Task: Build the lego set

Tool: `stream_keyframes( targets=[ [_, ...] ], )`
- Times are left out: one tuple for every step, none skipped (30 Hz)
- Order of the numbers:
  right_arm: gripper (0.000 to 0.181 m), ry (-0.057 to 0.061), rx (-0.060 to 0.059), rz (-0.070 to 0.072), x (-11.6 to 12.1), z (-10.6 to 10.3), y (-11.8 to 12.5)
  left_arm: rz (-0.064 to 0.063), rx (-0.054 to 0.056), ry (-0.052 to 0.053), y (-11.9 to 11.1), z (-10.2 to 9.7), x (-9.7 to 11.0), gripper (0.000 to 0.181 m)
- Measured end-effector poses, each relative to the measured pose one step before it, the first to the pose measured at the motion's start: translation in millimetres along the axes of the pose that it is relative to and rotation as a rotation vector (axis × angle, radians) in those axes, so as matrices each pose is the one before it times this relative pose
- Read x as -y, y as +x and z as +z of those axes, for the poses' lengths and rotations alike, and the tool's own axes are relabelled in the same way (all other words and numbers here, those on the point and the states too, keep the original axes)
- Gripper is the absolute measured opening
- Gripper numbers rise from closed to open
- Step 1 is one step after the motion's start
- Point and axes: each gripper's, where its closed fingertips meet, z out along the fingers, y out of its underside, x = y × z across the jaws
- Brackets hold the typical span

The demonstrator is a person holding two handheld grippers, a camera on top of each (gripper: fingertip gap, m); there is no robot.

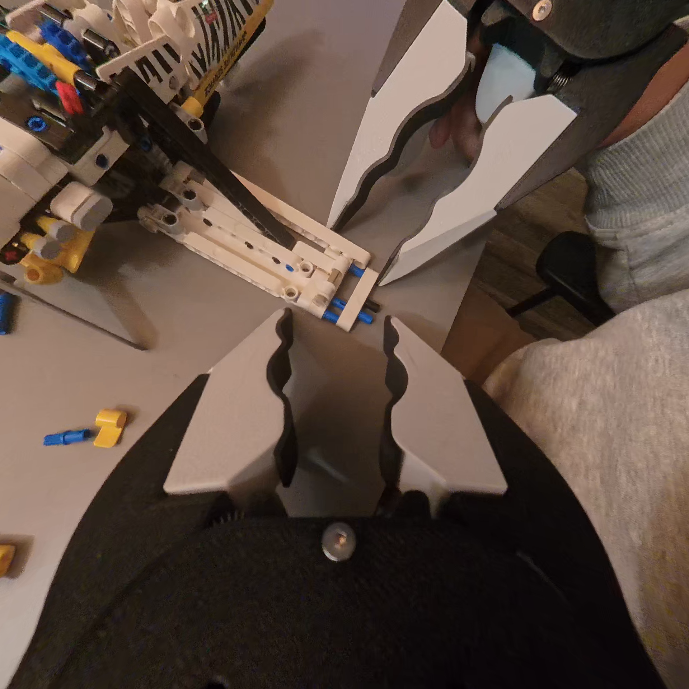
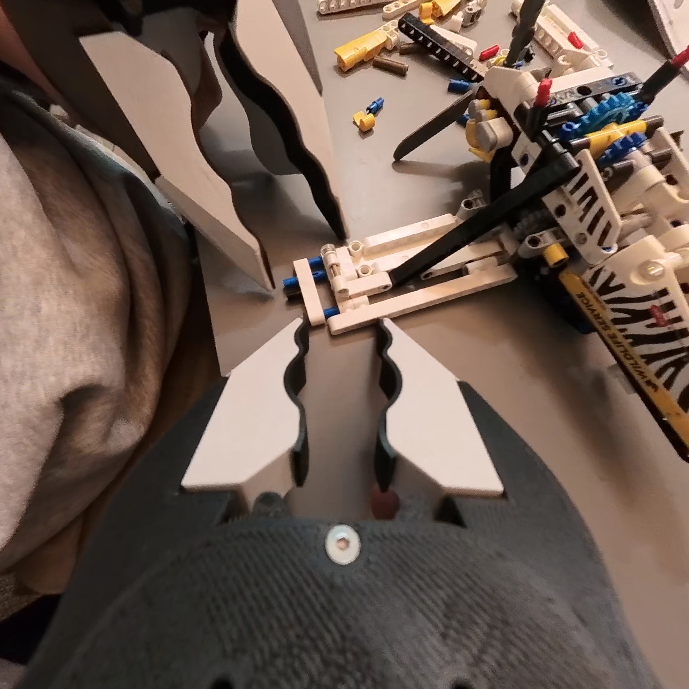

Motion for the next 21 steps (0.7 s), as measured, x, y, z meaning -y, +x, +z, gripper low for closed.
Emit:
stream_keyframes(
  targets=[
    [0.035,-0.0001,0.0006,0.0009,-0.04,-0.02,0.21,-0.0050,-0.0110,-0.0015,0.38,0.39,0.72,0.047],
    [0.035,0.0000,0.0008,0.0006,0.03,0.04,0.27,-0.0052,-0.0111,-0.0013,0.51,0.33,0.54,0.047],
    [0.035,0.0000,0.0005,0.0001,0.02,0.03,0.20,-0.0047,-0.0063,-0.0001,0.06,0.09,0.38,0.047],
    [0.035,0.0000,0.0004,0.0001,0.02,0.03,0.21,-0.0038,-0.0012,0.0005,-0.37,-0.02,0.24,0.046],
    [0.035,0.0001,0.0009,0.0007,0.09,0.10,0.16,-0.0007,-0.0006,-0.0002,-0.14,0.21,-0.04,0.044],
    [0.035,-0.0001,0.0013,0.0015,0.02,0.04,0.13,0.0011,0.0017,-0.0015,-0.26,0.14,-0.01,0.041],
    [0.035,-0.0001,0.0002,0.0018,0.03,0.05,0.40,0.0012,0.0059,-0.0010,-0.65,0.15,-0.02,0.040],
    [0.034,0.0000,-0.0003,0.0016,0.04,0.06,0.50,0.0016,0.0039,-0.0006,-0.49,0.15,0.05,0.039],
    [0.034,0.0002,0.0004,0.0013,0.02,0.01,0.35,0.0010,0.0020,-0.0003,-0.26,0.08,0.03,0.039],
    [0.034,0.0002,0.0002,0.0008,0.06,0.06,0.33,0.0013,0.0011,-0.0011,-0.26,0.00,-0.08,0.038],
    [0.034,0.0001,-0.0003,0.0000,0.02,0.01,0.04,0.0022,-0.0006,-0.0028,-0.16,-0.13,-0.03,0.037],
    [0.034,0.0003,-0.0010,-0.0009,0.11,-0.05,0.21,0.0053,-0.0008,-0.0046,-0.09,-0.12,-0.23,0.036],
    [0.034,0.0003,-0.0012,-0.0014,0.07,0.05,0.05,0.0078,0.0011,-0.0058,-0.27,0.01,-0.27,0.035],
    [0.034,0.0002,-0.0008,-0.0006,-0.03,-0.05,0.09,0.0112,0.0022,-0.0068,-0.27,-0.05,-0.48,0.034],
    [0.034,0.0002,-0.0003,0.0002,-0.15,-0.18,0.20,0.0167,0.0026,-0.0082,-0.13,-0.01,-0.53,0.034],
    [0.034,0.0000,-0.0001,0.0001,-0.09,0.05,0.36,0.0219,0.0038,-0.0091,-0.17,-0.03,-0.53,0.033],
    [0.034,-0.0002,-0.0006,-0.0002,0.20,0.10,0.28,0.0260,0.0070,-0.0098,-0.34,0.03,-0.69,0.032],
    [0.034,-0.0002,-0.0014,-0.0008,0.23,0.13,0.22,0.0289,0.0075,-0.0083,-0.32,0.18,-0.53,0.032],
    [0.034,0.0000,-0.0016,-0.0010,0.07,-0.08,0.15,0.0286,0.0079,-0.0059,-0.45,0.30,-0.26,0.032],
    [0.034,0.0001,-0.0018,-0.0003,0.02,0.01,0.27,0.0270,0.0053,-0.0043,-0.34,0.32,-0.29,0.032],
    [0.034,-0.0002,-0.0015,0.0006,-0.04,0.13,0.37,0.0178,0.0004,0.0004,-0.21,0.11,0.23,0.032]
  ],
)
